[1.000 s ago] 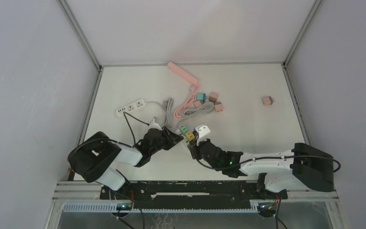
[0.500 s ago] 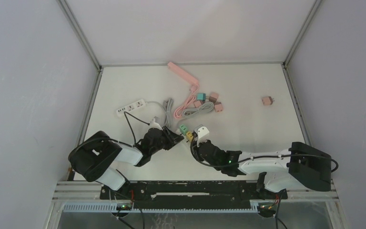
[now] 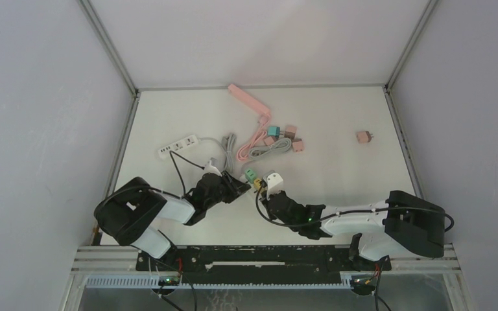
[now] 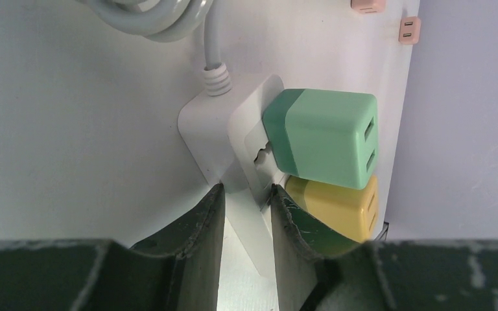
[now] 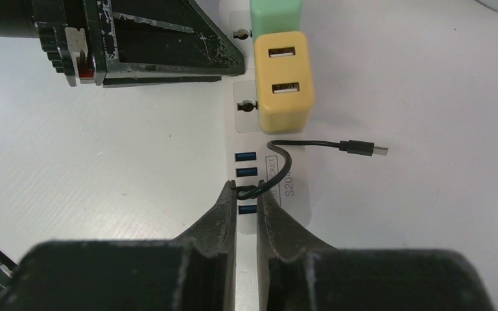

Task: Insert the plug
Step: Press the plug into the socket.

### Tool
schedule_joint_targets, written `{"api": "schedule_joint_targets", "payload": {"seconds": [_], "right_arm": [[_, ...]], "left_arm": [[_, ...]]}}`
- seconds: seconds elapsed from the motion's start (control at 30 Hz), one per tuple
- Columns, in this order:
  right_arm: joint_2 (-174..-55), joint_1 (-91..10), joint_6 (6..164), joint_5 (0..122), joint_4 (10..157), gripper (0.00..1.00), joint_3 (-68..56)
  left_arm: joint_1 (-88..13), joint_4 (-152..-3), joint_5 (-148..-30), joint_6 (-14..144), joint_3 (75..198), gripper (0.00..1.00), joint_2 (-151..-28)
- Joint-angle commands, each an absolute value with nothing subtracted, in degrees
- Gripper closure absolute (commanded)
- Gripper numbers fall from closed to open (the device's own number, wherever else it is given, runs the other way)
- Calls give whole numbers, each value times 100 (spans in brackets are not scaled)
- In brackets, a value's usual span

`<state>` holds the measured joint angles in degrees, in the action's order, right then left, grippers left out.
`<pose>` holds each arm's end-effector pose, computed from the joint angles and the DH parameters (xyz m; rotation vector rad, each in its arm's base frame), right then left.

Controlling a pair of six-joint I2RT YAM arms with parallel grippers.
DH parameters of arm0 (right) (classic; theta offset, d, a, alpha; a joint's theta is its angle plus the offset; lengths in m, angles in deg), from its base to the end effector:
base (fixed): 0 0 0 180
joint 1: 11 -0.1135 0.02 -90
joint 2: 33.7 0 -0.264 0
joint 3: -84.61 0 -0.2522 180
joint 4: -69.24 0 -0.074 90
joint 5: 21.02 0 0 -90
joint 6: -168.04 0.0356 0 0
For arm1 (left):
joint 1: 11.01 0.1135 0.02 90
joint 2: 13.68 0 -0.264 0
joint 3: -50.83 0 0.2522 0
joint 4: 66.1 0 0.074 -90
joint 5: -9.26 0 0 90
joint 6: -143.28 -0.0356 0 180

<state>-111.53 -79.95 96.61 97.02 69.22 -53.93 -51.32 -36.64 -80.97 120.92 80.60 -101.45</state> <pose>0.1062 0.2295 0.1595 -0.6619 2.0378 0.3601 0.1827 -0.1551 0.1111 -0.5366 2.2187 -1.1002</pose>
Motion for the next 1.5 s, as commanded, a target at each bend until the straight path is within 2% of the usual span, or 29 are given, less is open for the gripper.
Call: {"api": "schedule_joint_targets", "payload": {"seconds": [0.0, 0.2, 0.87, 1.17, 1.47], "right_arm": [[-11296, -7956, 9683, 9704, 6947, 89, -5176], [-11414, -8078, 9627, 9822, 7141, 100, -5110], [-11513, -8414, 10017, 10299, 7701, 100, -5281], [-11719, -8430, 9835, 9914, 7540, 100, -5315], [-11794, -8378, 10215, 9898, 8003, 100, -5366]], "left_arm": [[-5126, -3569, -8183, 12121, 8379, 64, -10233], [-5127, -3565, -8211, 12121, 8392, 64, -10252], [-5126, -3572, -8196, 12126, 8331, 64, -10172], [-5127, -3570, -8203, 12138, 8331, 64, -10160], [-5126, -3566, -8220, 12136, 8344, 64, -10192]]}}
